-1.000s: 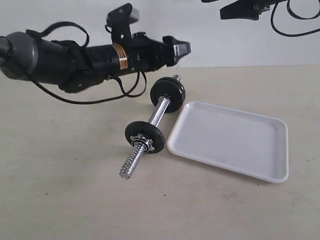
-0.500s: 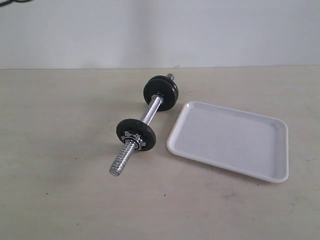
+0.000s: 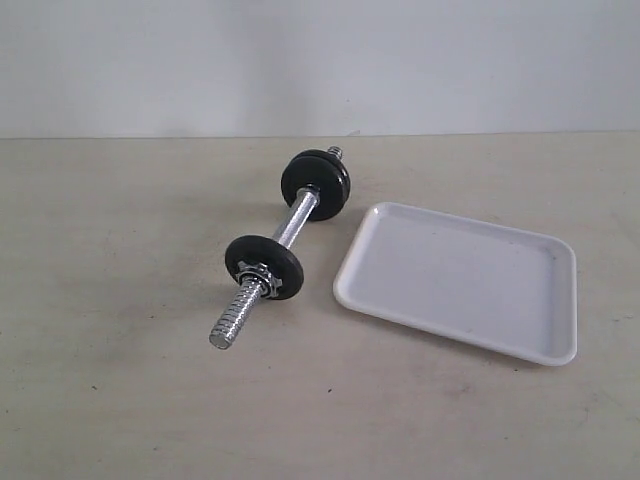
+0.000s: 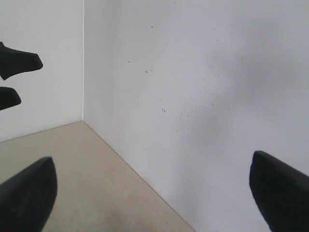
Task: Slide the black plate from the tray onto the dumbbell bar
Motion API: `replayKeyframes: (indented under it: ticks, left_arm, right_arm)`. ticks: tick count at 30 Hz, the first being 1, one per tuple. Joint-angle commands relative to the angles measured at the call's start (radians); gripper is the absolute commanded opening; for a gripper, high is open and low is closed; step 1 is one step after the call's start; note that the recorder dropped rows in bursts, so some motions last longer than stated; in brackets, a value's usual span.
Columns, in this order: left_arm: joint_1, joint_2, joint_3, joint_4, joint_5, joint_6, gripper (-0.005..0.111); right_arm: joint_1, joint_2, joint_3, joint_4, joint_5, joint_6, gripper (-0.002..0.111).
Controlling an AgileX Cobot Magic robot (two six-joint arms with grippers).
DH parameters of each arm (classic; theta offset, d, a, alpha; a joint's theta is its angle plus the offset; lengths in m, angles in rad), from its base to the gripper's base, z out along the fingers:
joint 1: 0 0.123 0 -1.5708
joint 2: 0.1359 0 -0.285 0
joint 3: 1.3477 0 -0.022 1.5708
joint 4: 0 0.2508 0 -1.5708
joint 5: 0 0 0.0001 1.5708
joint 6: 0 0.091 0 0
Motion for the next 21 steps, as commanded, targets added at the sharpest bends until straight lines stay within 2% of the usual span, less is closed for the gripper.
replayKeyframes:
  ticks: [1, 14, 21]
  left_arm:
    - [0.004, -0.013, 0.048, 0.002, 0.027, -0.006, 0.068]
    - [0.004, -0.144, 0.115, 0.025, 0.036, 0.017, 0.068]
    - [0.004, -0.186, 0.158, 0.026, 0.127, 0.032, 0.065]
  right_arm:
    - [-0.008, -0.004, -0.004, -0.001, 0.002, 0.005, 0.103]
    - [-0.008, -0.087, -0.004, -0.002, 0.002, 0.043, 0.103]
    - [-0.008, -0.144, -0.004, -0.002, 0.002, 0.039, 0.103]
